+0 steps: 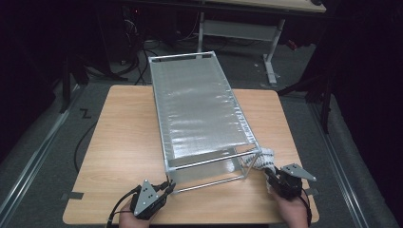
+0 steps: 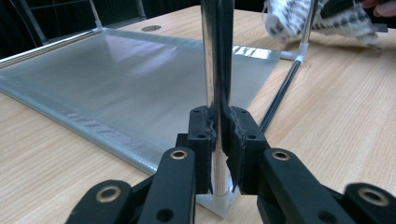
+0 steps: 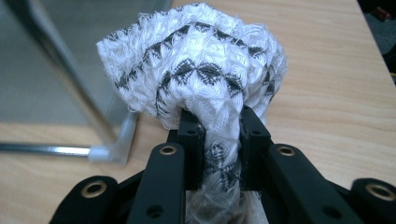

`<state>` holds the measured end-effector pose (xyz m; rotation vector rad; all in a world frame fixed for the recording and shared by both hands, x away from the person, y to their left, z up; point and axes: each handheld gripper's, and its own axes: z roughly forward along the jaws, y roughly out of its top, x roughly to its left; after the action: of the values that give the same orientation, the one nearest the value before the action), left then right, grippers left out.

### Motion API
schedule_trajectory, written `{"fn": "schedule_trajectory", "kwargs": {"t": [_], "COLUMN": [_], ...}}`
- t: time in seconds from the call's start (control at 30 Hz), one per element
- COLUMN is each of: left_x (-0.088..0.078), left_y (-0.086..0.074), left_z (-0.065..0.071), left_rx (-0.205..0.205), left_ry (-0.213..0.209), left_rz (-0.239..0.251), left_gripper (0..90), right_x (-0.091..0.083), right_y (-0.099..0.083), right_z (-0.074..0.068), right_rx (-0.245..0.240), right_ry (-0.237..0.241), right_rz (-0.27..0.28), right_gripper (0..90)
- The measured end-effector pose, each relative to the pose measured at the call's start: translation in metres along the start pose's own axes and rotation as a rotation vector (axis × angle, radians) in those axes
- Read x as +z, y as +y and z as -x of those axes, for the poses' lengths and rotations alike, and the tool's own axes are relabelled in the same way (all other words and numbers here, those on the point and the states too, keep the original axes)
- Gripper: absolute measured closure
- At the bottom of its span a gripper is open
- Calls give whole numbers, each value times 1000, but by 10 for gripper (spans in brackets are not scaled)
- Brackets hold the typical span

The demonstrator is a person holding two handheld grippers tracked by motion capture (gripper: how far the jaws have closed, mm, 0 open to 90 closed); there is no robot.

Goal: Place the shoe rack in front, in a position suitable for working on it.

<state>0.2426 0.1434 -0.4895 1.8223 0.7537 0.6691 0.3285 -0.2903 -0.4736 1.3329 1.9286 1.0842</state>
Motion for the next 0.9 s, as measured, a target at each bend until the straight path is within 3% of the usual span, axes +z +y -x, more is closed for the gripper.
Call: {"fn": "schedule_trajectory", "kwargs": {"t": [0.1,0.33,0.47,0.63,0.77,0.9], "left_x": [-4,-14,-18,-19,-19,-14], "left_y": [-1,-5,-6,-7,-7,-7], "left_z": [2,5,5,5,2,-3], "left_rx": [3,1,3,0,-18,-36], "left_ry": [4,23,32,38,39,43], "left_rz": [-4,-6,-8,-9,-6,-1], "left_gripper": [798,797,795,794,795,798], "right_x": [3,12,18,17,15,12], "right_y": [3,12,14,15,14,12], "right_z": [-1,-20,-34,-45,-45,-46], "right_rx": [10,-25,-71,-109,-101,-106], "right_ry": [-1,84,135,164,195,196], "right_rz": [27,92,96,109,110,98], "right_gripper": [751,745,747,760,775,776]}}
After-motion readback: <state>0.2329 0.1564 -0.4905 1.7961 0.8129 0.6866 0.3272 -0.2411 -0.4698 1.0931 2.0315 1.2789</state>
